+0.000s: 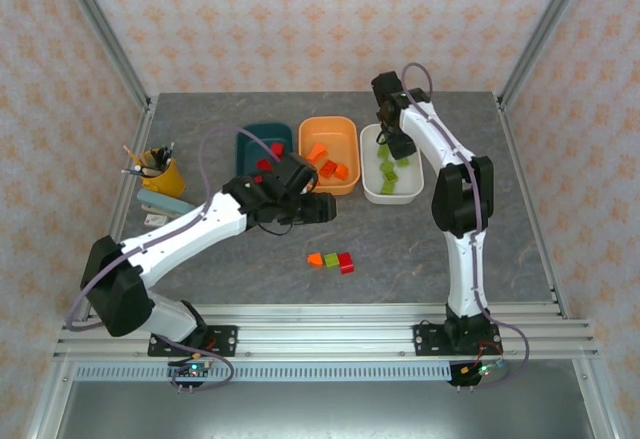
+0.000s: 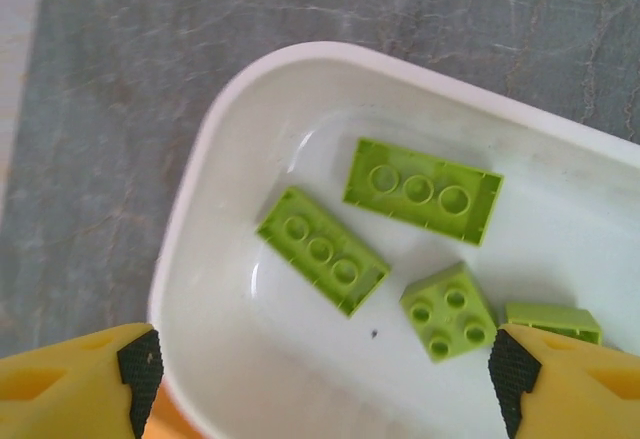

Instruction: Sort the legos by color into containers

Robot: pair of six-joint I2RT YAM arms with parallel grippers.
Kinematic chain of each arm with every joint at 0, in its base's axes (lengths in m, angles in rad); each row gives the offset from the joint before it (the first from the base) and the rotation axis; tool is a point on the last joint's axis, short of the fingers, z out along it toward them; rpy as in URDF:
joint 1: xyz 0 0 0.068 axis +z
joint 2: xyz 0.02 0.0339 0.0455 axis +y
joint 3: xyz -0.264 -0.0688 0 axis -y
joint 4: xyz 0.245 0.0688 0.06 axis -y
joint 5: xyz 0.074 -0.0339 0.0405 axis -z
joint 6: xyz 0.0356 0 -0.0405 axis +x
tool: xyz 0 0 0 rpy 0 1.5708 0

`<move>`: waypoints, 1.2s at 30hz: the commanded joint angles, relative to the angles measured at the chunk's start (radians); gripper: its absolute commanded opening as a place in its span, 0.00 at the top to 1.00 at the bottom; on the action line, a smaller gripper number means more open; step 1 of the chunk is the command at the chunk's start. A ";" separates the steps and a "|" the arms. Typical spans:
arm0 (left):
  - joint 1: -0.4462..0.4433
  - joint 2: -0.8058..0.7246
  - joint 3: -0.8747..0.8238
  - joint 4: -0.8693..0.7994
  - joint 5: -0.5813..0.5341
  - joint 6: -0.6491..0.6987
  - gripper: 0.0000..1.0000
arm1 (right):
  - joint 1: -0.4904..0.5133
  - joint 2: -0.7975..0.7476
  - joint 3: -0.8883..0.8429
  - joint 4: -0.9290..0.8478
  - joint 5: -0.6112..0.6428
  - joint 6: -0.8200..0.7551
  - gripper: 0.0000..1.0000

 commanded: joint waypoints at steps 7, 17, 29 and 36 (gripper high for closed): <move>-0.128 0.154 0.077 -0.101 0.067 -0.328 0.25 | 0.071 -0.482 -0.390 0.117 -0.006 -0.348 0.14; -0.265 0.335 0.109 -0.132 0.083 -0.572 0.21 | 0.165 -1.115 -1.046 0.152 -0.182 -0.510 0.17; -0.281 0.493 0.183 -0.130 -0.014 -0.590 0.31 | 0.197 -1.386 -1.176 0.013 -0.207 -0.508 0.19; -0.268 0.559 0.241 -0.203 -0.083 -0.537 0.39 | 0.197 -1.384 -1.159 0.023 -0.204 -0.503 0.20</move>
